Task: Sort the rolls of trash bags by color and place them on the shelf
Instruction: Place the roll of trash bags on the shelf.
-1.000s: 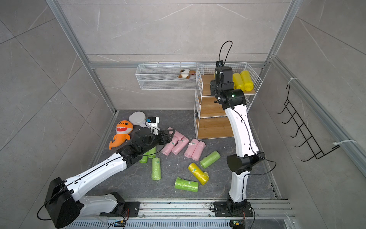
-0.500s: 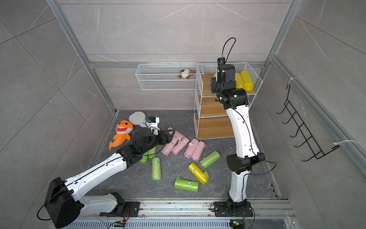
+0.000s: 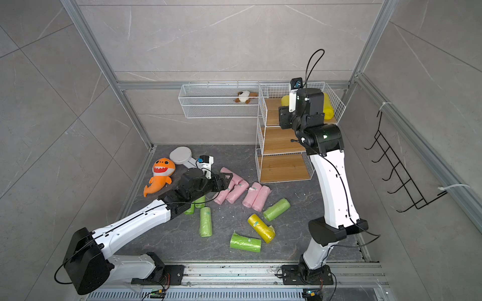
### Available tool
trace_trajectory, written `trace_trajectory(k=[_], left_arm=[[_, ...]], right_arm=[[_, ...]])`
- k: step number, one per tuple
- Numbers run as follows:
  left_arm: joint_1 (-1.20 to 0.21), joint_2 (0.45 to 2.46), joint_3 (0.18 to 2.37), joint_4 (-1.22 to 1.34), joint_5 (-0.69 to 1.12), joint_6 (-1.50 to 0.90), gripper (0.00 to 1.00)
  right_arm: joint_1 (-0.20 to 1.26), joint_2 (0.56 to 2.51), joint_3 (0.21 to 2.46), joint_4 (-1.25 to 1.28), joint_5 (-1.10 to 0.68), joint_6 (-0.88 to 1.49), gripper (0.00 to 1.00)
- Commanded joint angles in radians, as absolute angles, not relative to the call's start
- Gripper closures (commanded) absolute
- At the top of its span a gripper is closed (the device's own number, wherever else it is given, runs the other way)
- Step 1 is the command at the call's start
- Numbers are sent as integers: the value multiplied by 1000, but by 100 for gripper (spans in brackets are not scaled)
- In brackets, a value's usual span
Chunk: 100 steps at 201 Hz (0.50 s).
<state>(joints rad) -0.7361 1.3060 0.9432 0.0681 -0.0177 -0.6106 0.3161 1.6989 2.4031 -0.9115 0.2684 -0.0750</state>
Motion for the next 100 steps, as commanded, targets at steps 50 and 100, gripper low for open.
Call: trace_trajectory(k=[50,100], left_arm=[[-763,1371,875,-8,4,-542,19],[-732,1349,789,1,-58,-558,19]], right_arm=[[517,1386,1857,-859,269,2,33],[607,1169,1315,-849,161,191,33]])
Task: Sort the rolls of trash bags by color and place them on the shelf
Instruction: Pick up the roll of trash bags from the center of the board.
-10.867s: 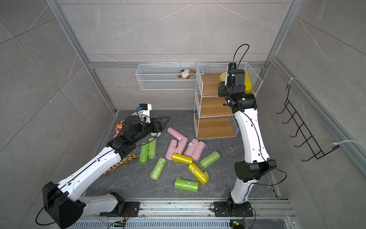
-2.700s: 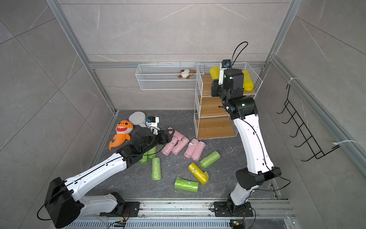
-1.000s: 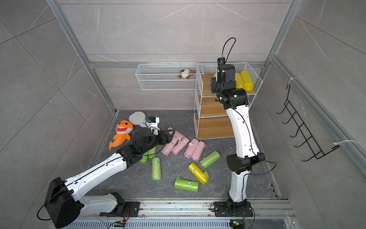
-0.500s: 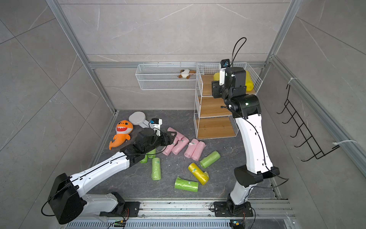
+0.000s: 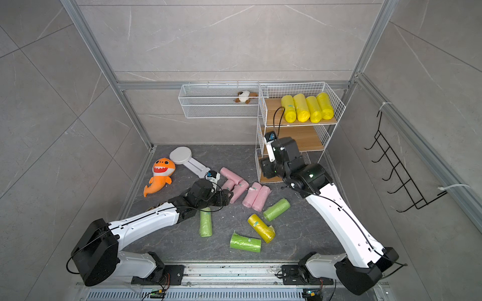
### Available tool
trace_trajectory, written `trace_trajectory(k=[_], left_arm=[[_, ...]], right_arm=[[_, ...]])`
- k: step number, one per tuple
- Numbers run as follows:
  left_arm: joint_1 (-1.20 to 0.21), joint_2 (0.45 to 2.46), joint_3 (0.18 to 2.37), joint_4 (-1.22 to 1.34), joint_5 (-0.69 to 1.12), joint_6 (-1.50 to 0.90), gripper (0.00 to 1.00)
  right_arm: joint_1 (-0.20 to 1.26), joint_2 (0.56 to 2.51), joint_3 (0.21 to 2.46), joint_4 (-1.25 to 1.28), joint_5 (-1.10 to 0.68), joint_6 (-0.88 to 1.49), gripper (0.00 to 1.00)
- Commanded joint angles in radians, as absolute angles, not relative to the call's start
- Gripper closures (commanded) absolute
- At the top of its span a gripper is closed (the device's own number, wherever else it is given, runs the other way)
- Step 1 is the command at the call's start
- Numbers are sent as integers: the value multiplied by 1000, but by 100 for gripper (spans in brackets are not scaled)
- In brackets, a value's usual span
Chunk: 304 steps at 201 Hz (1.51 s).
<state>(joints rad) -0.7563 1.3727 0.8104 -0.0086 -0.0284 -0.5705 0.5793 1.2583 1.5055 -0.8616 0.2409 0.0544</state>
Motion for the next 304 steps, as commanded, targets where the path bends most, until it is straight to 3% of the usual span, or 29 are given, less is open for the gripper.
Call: trace_trajectory(k=[1,78,169,193,223,244,304], left_arm=[[-730,1348,787,1,-58,-559,19],[-684,1350,750,64,-46,-612,19],[-684,1364,745,97,-13,-644,19],[-684,1366,745,103,0,-650,19],[-684,1374,741,132,48,-676,19],[-684,1378,721,199,130,-720,18],[-671,1343,656,384,285,-860,17]], right_arm=[[609,1167,1304,-849,157,196,33],[764,1156,803,-706,34,480,31],[785,1402,741,-597,-22,467,24],[785,1500,802,-657,-46,439,31],[785,1627,939,-783,-100,393,51],[785,1604,954,-749,-146,371,59],[781,1405,912,-531,-273,322,61]])
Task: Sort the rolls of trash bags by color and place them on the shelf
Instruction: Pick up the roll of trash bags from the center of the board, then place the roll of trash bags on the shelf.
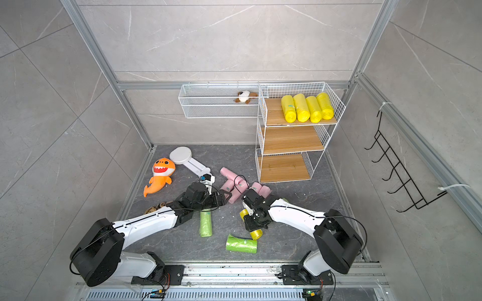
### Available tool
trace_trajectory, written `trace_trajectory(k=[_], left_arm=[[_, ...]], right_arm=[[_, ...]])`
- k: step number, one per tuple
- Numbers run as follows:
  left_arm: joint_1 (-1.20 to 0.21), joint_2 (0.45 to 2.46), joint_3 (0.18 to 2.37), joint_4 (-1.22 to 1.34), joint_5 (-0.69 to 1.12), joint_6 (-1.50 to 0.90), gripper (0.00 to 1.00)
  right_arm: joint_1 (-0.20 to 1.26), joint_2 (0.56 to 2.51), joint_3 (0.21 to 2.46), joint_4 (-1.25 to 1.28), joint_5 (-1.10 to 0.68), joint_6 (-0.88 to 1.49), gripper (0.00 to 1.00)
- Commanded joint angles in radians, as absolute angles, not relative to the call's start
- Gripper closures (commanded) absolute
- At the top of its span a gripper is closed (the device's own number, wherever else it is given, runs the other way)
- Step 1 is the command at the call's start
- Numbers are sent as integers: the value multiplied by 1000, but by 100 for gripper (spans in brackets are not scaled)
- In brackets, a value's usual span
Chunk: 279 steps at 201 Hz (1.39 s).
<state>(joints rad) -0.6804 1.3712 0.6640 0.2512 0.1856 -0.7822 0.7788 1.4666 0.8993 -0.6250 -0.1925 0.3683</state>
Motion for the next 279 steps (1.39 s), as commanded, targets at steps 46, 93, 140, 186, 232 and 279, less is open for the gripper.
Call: trace_trajectory(k=[46,93,140,186,232,279], left_arm=[[-670,1352,663,459,406,-901,15],[-670,1340,651,473,456,-909,15],[-672,1344,639,533,518,-897,15],[-682,1392,677,529,562,-878,21],[-695,1441,723,541,566,-883,32],[-692,1455,729,607,558,-948,64]], right_arm=[[761,1364,936,-485,-314,295,62],[712,1345,943,-429,-377,308,62],[686,1344,946,-382,-431,322,62],[684,1348,969,-371,-456,318,62],[683,1355,985,-362,-486,304,62],[655,1340,993,-397,-468,281,55]])
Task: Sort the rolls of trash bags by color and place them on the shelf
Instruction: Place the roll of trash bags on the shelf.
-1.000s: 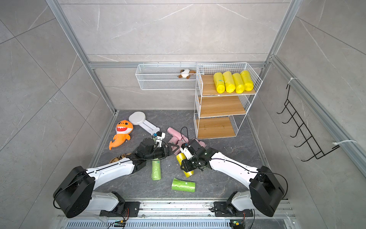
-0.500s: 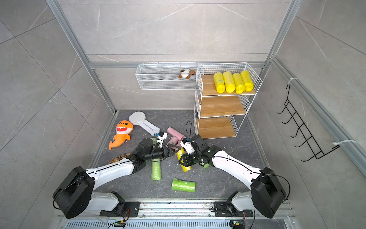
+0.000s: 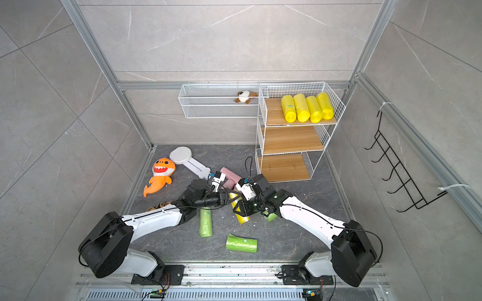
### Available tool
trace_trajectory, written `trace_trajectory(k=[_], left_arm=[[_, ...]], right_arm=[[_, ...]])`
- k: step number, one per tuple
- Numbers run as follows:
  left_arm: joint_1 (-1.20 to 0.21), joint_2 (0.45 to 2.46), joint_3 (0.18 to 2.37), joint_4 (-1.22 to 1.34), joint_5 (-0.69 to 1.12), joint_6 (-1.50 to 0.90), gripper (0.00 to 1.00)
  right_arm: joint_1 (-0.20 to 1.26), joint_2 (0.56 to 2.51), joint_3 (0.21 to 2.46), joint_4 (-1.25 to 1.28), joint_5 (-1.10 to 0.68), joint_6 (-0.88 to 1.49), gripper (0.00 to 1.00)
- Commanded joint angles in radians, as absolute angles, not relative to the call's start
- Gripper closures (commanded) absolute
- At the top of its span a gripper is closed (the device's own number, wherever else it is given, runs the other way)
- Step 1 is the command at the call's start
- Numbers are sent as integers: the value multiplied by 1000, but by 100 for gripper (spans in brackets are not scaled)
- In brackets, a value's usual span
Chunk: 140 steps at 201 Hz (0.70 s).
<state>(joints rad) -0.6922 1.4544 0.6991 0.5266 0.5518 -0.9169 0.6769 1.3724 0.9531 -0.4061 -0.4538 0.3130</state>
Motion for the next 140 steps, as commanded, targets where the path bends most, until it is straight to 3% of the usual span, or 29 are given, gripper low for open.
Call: trace_trajectory(k=[1,21,46,68,105,140], left_arm=[[-692,1455,729,607,557,-949,65],[-681,1436,729,611,514,-984,74],[-652,1389,719,673,463,-1071,77],[-635,1348,710,741,404,-1167,77],[-616,1319,699,833,340,-1323,77],[-611,1312,699,886,319,-1425,77]], right_arm=[[652,1337,993,-397,-469,281,55],[597,1304,982,-377,-523,284,42],[545,1264,964,-324,-593,299,21],[523,1226,937,-239,-642,334,11],[522,1175,900,-66,-651,428,6],[522,1157,870,88,-620,489,9]])
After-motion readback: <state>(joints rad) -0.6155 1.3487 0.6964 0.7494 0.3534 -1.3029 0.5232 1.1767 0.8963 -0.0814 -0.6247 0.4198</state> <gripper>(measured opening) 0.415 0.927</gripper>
